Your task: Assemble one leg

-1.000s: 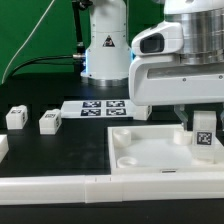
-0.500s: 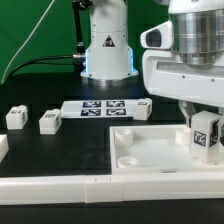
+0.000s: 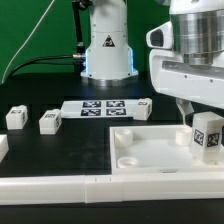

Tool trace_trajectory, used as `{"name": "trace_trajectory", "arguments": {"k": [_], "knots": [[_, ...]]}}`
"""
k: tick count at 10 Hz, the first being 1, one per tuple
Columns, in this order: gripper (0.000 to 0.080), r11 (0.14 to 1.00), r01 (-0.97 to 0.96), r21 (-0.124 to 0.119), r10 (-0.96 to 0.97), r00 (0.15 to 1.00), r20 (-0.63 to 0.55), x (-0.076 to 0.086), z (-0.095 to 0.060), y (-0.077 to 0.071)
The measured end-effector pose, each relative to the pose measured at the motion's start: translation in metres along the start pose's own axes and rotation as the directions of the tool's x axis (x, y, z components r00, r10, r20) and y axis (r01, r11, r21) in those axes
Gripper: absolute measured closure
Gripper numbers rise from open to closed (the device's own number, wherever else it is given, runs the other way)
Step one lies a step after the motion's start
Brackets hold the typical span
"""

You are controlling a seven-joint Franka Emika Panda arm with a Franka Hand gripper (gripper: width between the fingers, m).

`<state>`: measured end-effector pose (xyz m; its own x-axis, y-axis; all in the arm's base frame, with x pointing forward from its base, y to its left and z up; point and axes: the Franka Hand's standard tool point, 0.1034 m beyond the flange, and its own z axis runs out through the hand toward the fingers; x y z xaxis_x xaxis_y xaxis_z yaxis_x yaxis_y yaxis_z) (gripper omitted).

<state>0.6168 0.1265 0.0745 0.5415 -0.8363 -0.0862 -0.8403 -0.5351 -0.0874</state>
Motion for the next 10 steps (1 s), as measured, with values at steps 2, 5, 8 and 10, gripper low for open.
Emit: {"name": "trace_trajectory", "arguments": {"k": [2,5,8,10], "knots": [[0.0154,0.954,0.301,-0.006,-0.301,0.954,-0.003,-0.001,0.000,0.000],[0.0151,0.806,0.592,-0.006,-0.592,0.806,-0.005,-0.008,0.001,-0.003],[0.0151,0.496,0.868,-0.017,-0.868,0.496,-0.003,-0.003,0.002,-0.003],[0.0151,0.272,0.962,-0.036,-0.962,0.272,-0.011,0.004,0.001,-0.003]]}}
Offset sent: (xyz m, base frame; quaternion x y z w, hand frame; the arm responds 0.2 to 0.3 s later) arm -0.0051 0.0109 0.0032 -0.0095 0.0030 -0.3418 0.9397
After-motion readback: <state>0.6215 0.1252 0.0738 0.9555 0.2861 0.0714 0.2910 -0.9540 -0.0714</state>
